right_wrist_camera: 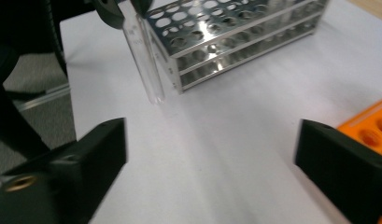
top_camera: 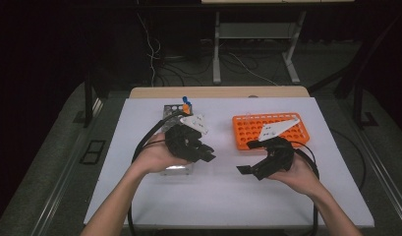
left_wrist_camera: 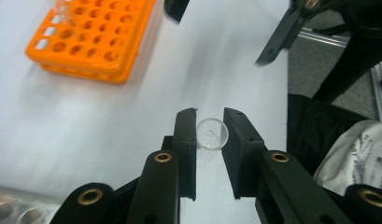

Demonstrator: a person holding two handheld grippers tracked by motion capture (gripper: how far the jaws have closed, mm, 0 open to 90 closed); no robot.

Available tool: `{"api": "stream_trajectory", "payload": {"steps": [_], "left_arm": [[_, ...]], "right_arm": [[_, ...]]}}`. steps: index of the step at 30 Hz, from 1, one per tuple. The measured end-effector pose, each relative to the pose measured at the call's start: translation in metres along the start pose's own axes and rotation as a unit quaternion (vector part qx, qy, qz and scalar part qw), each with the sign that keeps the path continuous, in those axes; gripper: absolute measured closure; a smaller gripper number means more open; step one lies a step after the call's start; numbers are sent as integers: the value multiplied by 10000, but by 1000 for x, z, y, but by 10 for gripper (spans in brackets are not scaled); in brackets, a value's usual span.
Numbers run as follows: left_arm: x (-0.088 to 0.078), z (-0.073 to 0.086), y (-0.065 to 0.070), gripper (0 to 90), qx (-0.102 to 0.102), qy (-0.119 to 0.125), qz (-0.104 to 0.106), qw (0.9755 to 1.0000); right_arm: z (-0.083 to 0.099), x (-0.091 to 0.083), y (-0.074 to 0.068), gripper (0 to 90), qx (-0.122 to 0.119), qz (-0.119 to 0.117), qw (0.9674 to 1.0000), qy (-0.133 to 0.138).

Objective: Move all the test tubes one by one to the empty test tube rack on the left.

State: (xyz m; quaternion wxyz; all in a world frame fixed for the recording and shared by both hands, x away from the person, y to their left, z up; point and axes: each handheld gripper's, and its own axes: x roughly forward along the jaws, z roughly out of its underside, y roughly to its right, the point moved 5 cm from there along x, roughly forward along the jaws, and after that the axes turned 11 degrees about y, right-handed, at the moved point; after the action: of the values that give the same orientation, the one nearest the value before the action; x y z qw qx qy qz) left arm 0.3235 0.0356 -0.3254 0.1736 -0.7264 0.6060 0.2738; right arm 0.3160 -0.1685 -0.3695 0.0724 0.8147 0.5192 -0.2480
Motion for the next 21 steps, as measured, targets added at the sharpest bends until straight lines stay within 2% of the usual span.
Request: {"api": "stream_trajectory", "payload": {"steps": [7, 12, 21], "left_arm": [[-11, -2, -12, 743, -61, 48, -219, 9997], [-21, -4, -23, 743, -121, 65, -416, 9990], [-39, -4, -48, 743, -264, 156, -902, 9955]], "right_arm": [[10, -13, 10, 2, 224, 162, 9995, 121], [20, -18, 14, 2, 318, 188, 9992, 119], [32, -27, 23, 2, 506, 279, 9982, 186]]}}
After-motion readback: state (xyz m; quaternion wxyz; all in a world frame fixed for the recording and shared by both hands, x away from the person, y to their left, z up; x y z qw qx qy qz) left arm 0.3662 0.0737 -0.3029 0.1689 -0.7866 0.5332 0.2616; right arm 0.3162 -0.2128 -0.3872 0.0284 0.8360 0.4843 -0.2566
